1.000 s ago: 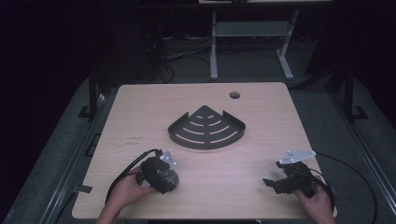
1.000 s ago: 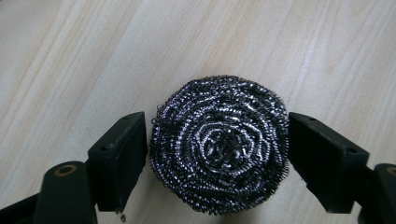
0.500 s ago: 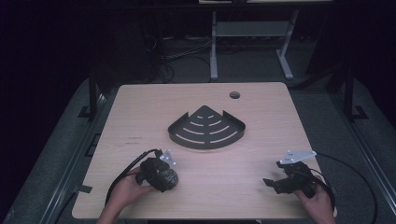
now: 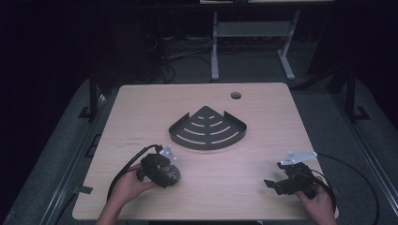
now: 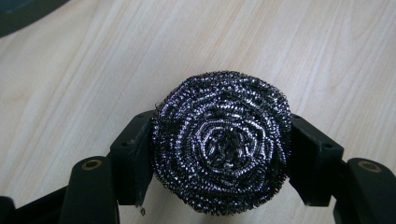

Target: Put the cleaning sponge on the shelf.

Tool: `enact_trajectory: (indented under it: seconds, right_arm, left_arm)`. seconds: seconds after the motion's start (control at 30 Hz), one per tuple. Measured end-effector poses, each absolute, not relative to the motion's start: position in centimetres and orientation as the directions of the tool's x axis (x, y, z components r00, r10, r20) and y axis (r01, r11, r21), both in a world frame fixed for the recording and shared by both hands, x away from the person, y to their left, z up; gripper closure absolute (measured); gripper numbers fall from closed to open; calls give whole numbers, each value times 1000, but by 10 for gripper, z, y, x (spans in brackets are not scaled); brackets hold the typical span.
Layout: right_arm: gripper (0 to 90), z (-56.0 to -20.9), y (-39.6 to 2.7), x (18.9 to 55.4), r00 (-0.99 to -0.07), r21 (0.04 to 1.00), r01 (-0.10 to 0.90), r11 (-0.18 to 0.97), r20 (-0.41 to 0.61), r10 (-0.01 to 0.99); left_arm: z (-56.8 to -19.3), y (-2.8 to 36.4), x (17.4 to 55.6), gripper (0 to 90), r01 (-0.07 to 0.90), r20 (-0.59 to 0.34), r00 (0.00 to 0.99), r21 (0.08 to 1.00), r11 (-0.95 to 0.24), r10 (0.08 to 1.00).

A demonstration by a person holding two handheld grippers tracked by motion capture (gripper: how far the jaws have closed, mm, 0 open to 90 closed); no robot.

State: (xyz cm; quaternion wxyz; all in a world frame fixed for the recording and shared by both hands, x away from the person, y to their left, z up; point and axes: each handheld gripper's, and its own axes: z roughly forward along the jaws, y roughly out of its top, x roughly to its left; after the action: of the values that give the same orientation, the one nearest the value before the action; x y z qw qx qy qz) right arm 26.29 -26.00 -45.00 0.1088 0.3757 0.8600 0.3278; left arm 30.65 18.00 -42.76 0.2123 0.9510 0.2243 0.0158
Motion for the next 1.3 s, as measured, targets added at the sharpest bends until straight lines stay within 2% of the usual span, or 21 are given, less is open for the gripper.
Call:
enact_trajectory:
  seconds: [1.3]
  right_arm:
    - [142, -451, -259, 266, -699, 648, 572, 503, 64, 712]
  left_arm:
    - [-396, 150, 353, 323, 392, -54, 912, 414, -822, 408]
